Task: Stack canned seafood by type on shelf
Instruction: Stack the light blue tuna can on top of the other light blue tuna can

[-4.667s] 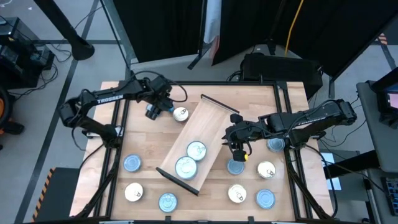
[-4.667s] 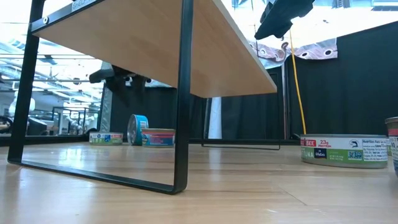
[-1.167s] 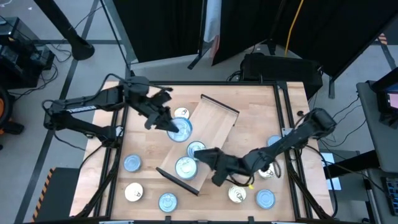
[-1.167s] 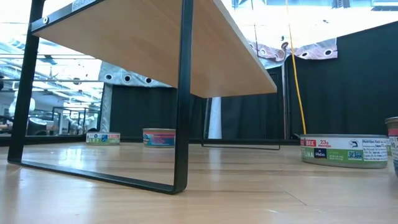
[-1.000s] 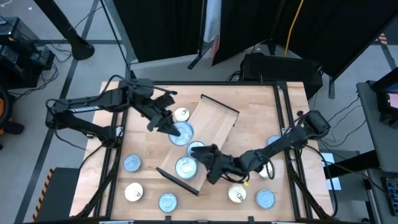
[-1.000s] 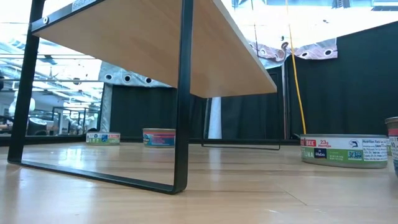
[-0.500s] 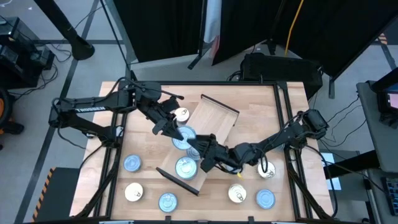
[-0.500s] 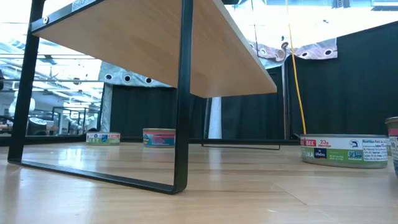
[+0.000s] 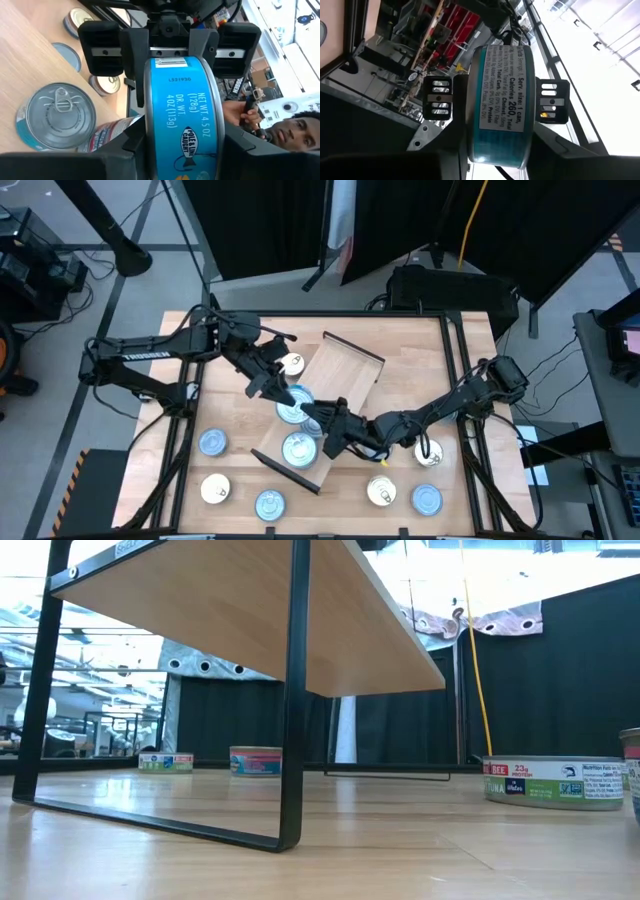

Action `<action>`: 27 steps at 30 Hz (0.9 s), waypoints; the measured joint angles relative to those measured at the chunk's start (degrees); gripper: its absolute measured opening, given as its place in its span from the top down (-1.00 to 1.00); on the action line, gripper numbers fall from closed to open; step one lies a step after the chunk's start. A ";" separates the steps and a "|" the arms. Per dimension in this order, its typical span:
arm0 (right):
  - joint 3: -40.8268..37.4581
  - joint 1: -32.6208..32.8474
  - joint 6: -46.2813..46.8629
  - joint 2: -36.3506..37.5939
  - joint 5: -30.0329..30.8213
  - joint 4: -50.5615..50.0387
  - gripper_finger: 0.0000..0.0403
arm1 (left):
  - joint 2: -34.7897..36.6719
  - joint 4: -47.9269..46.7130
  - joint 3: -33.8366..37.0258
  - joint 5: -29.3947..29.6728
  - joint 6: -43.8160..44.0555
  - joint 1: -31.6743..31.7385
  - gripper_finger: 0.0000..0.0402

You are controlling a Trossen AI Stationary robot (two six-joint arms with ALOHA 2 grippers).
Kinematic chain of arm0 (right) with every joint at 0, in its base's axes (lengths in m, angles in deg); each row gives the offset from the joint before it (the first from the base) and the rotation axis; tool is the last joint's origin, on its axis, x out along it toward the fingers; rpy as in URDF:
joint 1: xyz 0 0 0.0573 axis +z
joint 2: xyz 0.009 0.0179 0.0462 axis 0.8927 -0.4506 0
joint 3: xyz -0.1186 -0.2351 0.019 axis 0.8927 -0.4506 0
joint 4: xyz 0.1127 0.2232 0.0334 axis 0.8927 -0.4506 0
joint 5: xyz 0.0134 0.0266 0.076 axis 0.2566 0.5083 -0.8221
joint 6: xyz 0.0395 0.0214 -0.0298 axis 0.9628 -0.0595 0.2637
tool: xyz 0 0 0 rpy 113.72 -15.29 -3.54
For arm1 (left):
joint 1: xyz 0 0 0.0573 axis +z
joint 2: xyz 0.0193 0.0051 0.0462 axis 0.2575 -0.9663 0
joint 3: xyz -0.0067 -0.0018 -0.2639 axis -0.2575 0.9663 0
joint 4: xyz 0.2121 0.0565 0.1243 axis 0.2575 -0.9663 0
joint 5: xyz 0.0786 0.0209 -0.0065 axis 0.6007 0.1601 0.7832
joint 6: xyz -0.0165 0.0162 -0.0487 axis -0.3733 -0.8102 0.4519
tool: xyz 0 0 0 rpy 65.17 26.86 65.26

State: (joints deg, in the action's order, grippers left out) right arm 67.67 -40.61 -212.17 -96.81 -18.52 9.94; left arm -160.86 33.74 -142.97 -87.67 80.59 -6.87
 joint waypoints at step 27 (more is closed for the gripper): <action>-0.12 6.01 20.05 -0.09 17.92 -0.78 0.37 | 5.14 3.08 -3.80 8.59 -20.20 7.23 -0.45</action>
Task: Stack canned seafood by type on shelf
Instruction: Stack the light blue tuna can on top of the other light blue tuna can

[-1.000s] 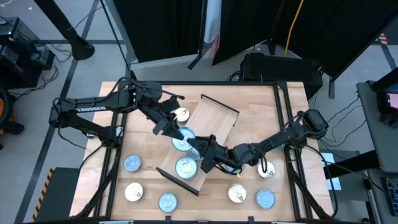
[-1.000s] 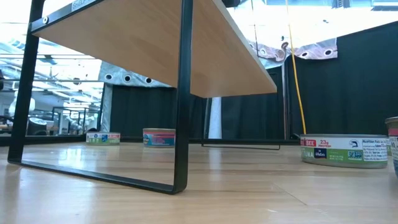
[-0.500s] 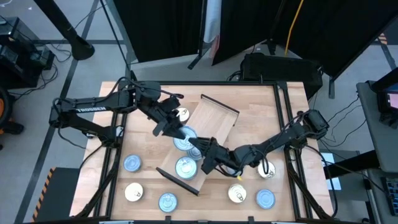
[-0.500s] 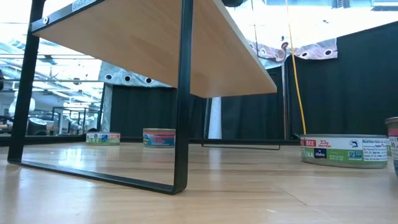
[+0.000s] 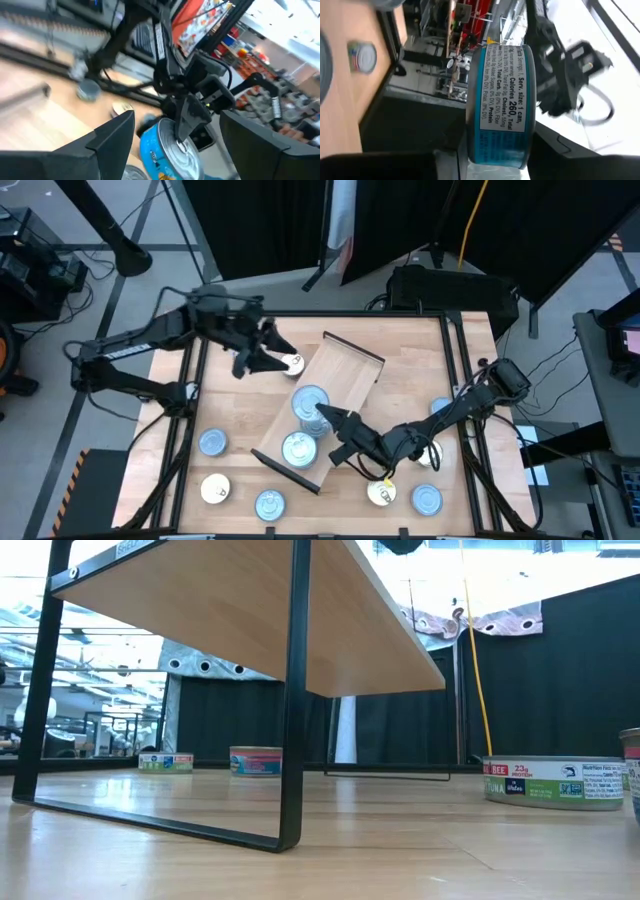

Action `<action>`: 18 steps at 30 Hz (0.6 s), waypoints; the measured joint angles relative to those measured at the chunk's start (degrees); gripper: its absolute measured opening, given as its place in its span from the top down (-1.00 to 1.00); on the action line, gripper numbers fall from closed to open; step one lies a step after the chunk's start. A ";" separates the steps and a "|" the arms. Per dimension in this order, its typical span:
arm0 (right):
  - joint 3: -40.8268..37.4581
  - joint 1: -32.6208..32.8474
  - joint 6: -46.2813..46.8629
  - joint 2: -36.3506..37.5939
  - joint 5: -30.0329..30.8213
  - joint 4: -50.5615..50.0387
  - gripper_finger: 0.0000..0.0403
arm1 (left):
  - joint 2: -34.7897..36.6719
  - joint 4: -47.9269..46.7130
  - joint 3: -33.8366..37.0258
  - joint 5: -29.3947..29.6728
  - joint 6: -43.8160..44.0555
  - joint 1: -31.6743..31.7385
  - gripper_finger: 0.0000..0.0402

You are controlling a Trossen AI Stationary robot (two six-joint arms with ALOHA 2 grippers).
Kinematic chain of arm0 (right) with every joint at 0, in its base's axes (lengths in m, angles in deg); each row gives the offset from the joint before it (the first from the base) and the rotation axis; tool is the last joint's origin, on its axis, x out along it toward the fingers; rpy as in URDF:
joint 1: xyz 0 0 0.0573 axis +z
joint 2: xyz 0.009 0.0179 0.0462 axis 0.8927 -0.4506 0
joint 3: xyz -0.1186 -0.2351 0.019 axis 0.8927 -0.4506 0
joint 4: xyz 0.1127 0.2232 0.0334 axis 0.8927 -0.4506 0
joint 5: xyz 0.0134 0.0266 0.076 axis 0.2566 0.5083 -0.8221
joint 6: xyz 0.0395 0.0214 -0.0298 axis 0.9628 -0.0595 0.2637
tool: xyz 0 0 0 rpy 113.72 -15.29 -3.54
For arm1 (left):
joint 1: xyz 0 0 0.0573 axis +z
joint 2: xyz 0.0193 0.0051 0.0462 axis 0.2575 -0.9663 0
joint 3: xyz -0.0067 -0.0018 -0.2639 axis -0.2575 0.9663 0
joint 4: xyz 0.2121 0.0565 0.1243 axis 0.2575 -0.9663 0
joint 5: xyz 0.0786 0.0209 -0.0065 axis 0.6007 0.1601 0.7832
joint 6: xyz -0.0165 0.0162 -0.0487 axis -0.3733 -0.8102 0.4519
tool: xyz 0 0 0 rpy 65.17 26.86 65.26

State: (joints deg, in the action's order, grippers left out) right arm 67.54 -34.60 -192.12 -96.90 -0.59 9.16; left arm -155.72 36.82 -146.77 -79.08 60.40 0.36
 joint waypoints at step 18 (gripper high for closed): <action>-21.42 3.75 36.59 32.04 -3.90 -15.66 0.35 | 13.36 -11.95 0.00 13.44 -11.30 -2.63 -0.45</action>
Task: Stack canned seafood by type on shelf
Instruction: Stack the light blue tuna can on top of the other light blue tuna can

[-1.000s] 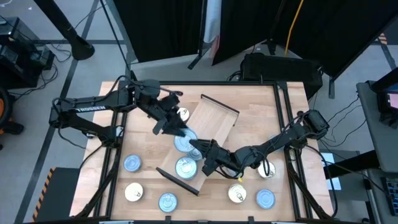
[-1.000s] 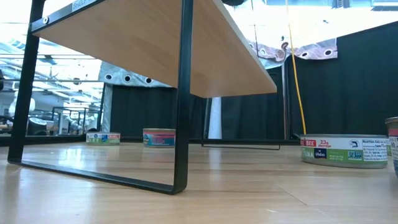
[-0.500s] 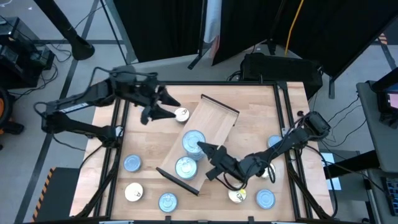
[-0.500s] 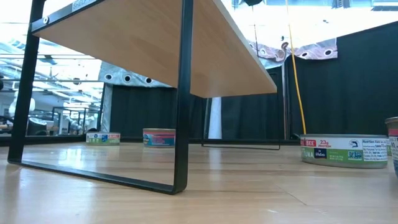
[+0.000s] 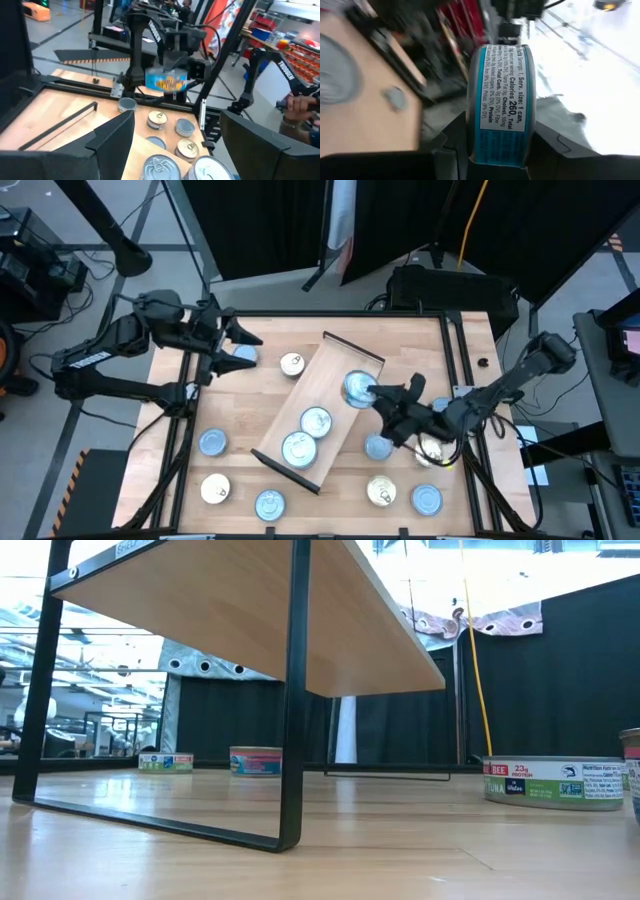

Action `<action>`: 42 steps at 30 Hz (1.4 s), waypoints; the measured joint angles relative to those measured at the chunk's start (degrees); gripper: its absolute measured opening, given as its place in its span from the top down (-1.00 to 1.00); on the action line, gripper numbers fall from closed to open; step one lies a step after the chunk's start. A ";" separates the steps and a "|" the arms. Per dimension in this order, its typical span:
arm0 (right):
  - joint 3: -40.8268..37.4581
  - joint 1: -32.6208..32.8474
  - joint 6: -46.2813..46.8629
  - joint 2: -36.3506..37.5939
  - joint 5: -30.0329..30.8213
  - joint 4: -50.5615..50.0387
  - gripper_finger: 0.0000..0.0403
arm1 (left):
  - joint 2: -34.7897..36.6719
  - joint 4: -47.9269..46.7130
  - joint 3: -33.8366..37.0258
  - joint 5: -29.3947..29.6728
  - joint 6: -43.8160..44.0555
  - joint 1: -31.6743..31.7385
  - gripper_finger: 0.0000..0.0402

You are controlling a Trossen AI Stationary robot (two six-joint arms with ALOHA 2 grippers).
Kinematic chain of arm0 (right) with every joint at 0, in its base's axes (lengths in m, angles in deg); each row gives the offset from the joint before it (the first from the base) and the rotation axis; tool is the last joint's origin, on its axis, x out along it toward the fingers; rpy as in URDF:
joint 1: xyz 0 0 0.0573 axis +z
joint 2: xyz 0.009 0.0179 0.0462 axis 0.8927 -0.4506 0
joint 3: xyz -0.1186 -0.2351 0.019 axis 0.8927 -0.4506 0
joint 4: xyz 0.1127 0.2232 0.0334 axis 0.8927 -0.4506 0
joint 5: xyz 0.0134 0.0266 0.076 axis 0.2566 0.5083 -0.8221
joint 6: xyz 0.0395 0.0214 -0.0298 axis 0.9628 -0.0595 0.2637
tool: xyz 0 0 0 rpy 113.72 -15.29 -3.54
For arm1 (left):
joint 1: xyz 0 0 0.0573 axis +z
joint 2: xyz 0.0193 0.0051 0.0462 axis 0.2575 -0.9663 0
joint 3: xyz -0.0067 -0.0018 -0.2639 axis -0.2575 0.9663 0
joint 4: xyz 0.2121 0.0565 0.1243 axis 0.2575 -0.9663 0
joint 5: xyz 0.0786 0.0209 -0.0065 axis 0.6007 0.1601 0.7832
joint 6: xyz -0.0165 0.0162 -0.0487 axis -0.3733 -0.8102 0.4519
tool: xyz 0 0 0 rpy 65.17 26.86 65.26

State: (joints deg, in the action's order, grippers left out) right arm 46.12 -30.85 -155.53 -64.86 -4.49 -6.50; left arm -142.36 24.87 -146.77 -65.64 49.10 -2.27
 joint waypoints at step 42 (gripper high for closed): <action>6.84 -8.97 1.79 -18.77 -19.58 -14.15 0.13 | -4.20 3.29 2.80 4.67 -4.01 -0.05 -0.45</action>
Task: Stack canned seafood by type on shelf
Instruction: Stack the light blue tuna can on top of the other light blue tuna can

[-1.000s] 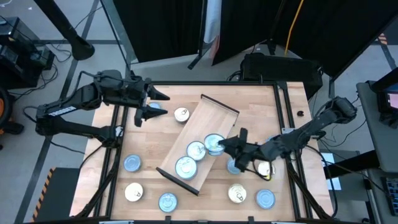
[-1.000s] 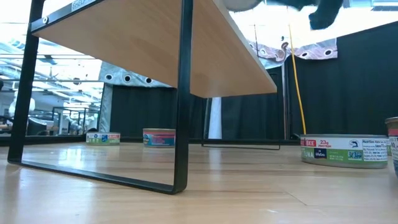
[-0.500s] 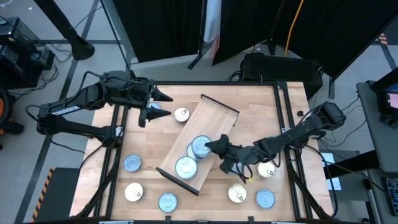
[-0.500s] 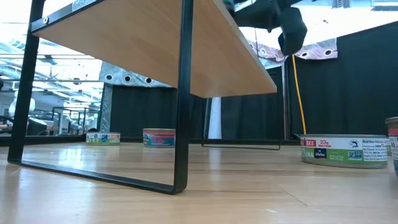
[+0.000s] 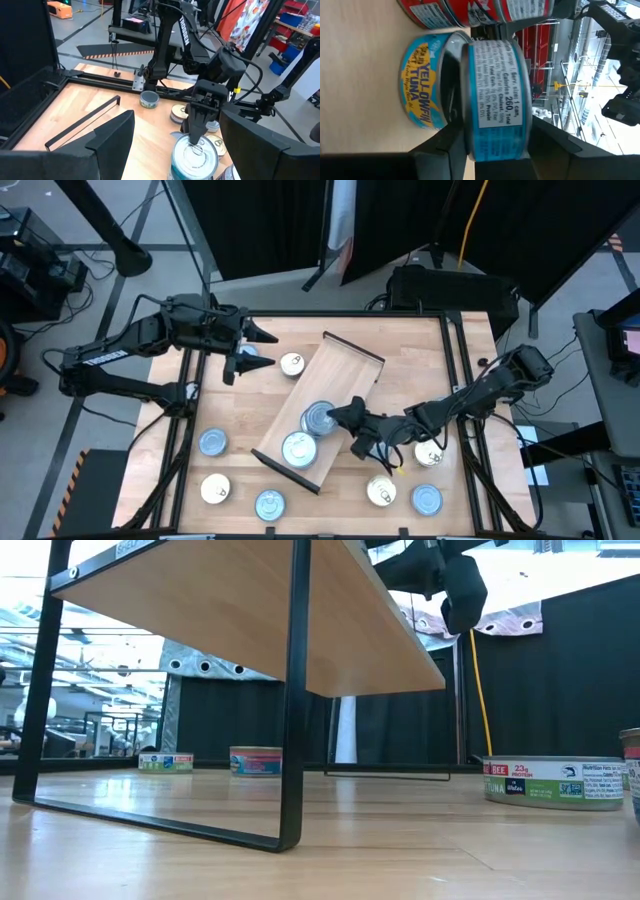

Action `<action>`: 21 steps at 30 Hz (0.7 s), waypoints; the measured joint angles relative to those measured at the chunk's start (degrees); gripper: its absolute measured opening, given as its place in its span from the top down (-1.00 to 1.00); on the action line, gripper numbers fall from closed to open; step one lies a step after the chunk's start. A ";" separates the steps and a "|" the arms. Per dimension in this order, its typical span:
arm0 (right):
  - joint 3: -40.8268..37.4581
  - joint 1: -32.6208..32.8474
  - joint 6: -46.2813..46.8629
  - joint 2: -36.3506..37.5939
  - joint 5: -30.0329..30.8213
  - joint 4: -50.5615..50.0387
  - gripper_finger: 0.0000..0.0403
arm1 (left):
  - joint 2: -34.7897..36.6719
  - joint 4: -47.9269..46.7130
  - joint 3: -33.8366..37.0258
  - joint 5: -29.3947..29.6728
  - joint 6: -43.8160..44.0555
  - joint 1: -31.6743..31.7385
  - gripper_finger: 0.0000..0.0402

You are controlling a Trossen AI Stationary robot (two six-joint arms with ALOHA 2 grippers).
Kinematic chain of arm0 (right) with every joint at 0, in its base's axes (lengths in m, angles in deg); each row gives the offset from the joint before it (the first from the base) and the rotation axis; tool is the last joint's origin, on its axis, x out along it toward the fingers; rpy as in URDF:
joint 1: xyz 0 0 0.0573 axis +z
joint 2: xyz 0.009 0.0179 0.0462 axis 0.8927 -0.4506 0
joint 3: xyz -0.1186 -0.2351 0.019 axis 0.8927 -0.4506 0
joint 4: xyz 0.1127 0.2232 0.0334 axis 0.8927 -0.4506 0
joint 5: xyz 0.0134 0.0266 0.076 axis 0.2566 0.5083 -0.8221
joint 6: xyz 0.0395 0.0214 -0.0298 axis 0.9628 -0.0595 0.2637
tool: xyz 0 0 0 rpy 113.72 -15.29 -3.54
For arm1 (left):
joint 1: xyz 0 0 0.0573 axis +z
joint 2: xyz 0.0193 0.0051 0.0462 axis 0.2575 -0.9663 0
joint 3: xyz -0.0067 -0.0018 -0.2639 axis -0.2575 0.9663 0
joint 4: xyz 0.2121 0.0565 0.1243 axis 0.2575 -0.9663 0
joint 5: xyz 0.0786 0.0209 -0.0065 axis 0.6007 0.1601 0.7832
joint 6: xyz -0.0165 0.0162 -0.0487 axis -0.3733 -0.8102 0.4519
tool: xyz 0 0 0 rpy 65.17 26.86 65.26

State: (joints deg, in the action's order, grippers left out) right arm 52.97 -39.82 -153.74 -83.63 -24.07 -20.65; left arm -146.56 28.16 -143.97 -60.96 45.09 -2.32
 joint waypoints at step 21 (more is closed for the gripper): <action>6.46 -1.94 14.37 0.33 -13.31 -10.91 -0.14 | 0.00 -0.08 0.00 0.02 -0.46 0.00 -0.45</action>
State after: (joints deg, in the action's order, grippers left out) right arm 59.42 -41.76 -139.37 -83.31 -37.38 -31.56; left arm -146.56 28.09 -143.97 -60.94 44.63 -2.32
